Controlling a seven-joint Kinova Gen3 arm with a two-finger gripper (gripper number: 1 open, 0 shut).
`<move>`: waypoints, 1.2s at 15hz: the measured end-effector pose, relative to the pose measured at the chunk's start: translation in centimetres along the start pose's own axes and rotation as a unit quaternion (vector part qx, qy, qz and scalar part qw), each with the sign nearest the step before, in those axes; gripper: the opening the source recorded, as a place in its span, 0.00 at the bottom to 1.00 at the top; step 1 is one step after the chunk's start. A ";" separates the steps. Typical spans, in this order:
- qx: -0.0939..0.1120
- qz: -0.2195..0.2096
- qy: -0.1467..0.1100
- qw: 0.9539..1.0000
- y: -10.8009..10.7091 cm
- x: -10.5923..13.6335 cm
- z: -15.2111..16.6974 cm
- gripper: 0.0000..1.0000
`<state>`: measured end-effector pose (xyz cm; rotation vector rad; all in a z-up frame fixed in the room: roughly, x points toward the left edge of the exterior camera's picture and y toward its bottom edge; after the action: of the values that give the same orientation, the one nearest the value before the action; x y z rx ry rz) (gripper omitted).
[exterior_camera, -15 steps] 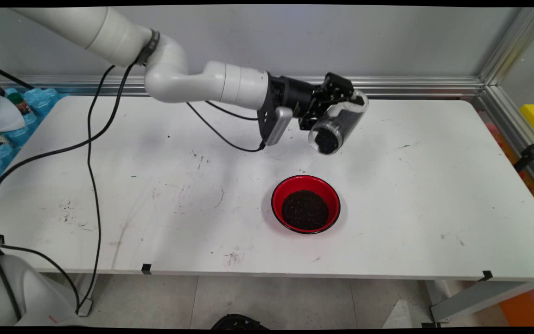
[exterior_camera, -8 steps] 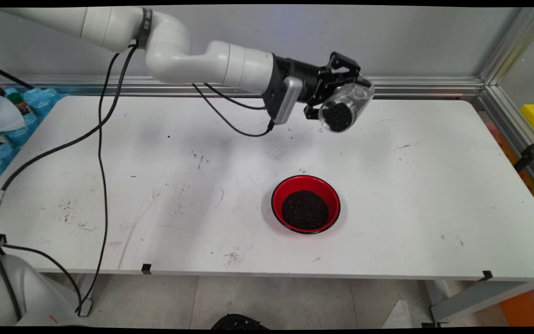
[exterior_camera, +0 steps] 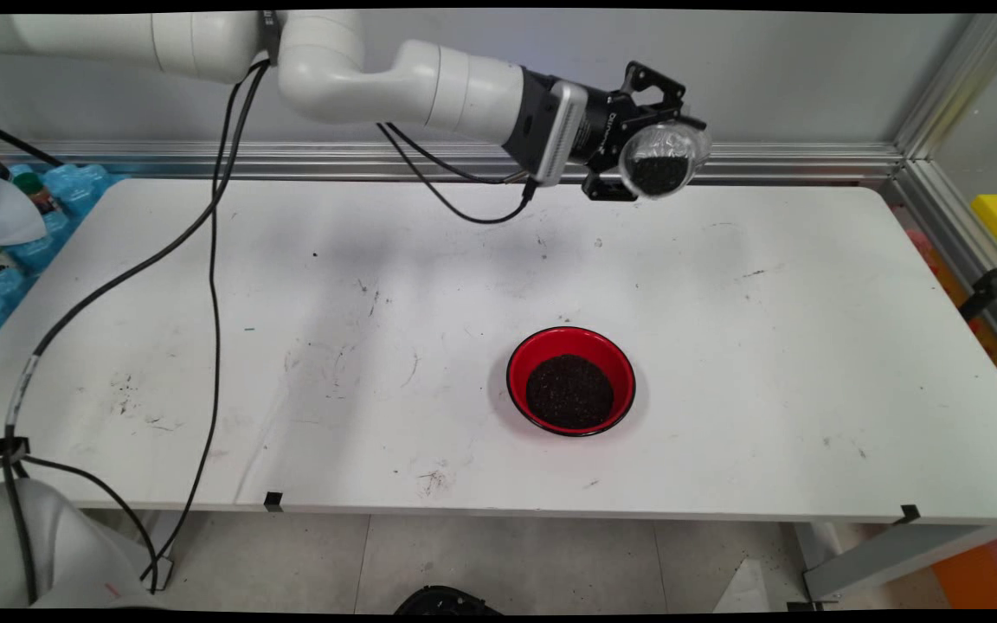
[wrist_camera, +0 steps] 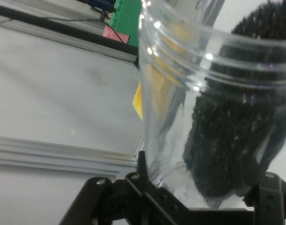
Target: Pour the black seasoning powder in the red bowl
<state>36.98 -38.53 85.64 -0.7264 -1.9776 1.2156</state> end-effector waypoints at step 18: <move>0.003 -0.183 0.037 0.982 -6.6 3.2 0.3 0.00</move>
<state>34.16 -38.97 92.42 -0.3748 -1.9379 0.9599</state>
